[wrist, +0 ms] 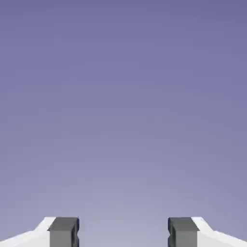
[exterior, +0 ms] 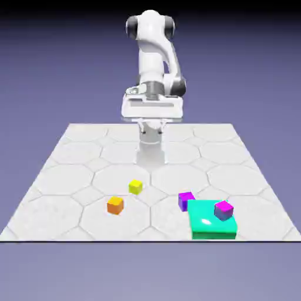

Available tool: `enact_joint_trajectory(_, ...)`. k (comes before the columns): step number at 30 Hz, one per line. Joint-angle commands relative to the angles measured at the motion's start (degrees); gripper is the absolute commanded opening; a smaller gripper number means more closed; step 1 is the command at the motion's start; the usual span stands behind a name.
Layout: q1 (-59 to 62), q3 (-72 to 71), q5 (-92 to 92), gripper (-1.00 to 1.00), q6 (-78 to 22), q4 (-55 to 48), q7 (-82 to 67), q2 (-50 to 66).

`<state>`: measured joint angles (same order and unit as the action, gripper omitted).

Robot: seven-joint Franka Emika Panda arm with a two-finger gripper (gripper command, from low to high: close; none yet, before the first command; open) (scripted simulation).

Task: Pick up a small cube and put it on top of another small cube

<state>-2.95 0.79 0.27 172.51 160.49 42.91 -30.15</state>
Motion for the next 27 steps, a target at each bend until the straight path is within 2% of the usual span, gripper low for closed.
enact_joint_trajectory(1,-1.9,0.7,0.2,0.0,-1.2,-0.4,0.4,2.1)
enact_joint_trajectory(17,-31.7,11.0,3.8,0.0,-21.1,-7.2,6.4,35.1)
enact_joint_trajectory(25,-27.6,5.4,10.1,0.0,-9.5,-8.4,1.8,48.0)
enact_joint_trajectory(26,-27.6,5.4,10.1,-1.0,-9.5,-8.4,1.8,48.0)
enact_joint_trajectory(27,-27.6,5.4,10.1,-1.0,-9.5,-8.4,1.8,48.0)
